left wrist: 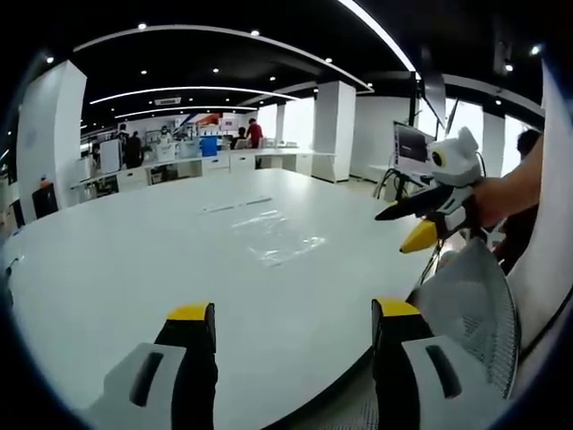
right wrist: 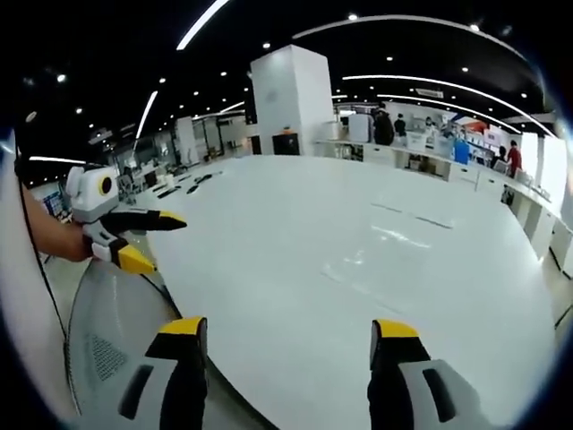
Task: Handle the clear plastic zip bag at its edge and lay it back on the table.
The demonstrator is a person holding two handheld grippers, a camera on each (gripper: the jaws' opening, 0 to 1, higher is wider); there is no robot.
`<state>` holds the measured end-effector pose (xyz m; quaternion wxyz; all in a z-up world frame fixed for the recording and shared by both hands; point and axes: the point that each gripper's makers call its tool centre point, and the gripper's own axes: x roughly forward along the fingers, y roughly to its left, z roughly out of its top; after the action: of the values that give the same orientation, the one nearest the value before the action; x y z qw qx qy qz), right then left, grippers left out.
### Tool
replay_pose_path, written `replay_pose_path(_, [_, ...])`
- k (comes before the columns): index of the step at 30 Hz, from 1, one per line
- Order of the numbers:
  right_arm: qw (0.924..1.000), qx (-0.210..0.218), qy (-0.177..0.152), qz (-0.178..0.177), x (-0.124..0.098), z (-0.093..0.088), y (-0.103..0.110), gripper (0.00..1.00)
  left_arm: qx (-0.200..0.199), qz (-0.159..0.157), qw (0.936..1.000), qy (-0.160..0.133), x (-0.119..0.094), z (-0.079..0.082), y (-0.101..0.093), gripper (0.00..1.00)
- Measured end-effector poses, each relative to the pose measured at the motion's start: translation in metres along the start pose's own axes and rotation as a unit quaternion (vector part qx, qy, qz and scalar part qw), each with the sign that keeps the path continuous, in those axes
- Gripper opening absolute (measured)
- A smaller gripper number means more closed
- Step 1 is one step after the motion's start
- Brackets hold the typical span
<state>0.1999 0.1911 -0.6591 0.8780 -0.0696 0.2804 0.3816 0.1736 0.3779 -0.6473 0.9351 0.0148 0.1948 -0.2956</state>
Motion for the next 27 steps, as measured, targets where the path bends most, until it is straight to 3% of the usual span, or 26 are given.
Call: replay_pose_path(27, [0.9940, -0.090, 0.060, -0.017, 0.038, -0.017, -0.073, 0.58, -0.002, 0.017, 0.9998, 0.011, 0.001, -0.001, 0.002, 0.68])
